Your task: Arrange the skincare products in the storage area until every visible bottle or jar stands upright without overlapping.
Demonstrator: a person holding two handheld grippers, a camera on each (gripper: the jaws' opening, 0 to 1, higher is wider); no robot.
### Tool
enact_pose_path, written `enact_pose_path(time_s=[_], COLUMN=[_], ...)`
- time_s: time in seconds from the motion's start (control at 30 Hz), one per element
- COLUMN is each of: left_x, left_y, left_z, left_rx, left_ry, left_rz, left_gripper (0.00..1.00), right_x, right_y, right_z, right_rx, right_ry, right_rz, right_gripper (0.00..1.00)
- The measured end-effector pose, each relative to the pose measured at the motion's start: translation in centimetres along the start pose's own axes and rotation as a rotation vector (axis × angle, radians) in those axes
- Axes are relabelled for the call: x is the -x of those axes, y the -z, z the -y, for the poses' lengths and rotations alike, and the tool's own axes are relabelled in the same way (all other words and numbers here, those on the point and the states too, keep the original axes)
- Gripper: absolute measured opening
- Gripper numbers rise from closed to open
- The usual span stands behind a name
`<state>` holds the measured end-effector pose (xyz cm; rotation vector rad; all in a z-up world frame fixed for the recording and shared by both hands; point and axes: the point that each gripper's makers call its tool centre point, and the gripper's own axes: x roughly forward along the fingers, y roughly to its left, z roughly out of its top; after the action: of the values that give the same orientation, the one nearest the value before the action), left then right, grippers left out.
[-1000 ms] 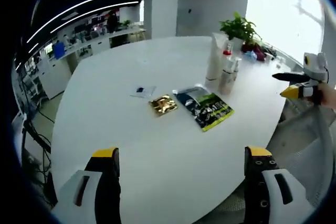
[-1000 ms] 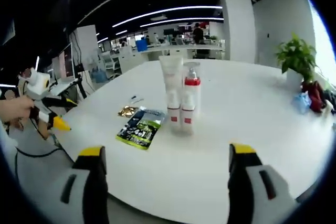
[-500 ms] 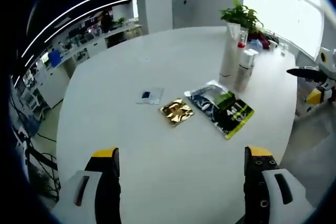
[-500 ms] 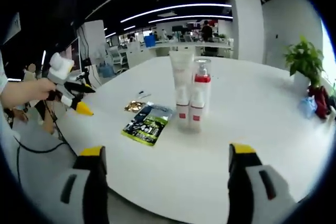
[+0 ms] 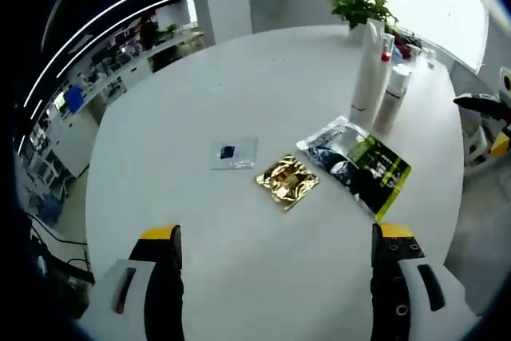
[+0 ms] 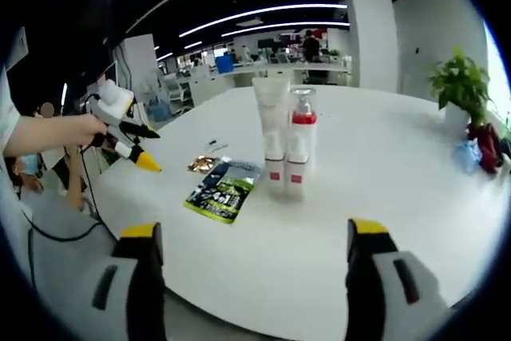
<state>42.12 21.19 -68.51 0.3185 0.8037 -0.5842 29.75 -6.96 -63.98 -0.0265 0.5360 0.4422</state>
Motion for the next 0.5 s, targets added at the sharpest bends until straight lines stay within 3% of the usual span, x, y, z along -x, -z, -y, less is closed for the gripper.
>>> enact_pose_path(time_s=[0.5], left_x=[-3.8], left_y=[-1.7], left_z=[-1.3], left_rx=[-0.04], left_ry=[0.025], left_rz=[-0.059], left_gripper=[0.95], right_x=[0.0], right_y=[-0.1], right_z=[0.5], right_rx=[-0.022], right_ry=[0.019], right_rz=[0.01], right_gripper=[0.95])
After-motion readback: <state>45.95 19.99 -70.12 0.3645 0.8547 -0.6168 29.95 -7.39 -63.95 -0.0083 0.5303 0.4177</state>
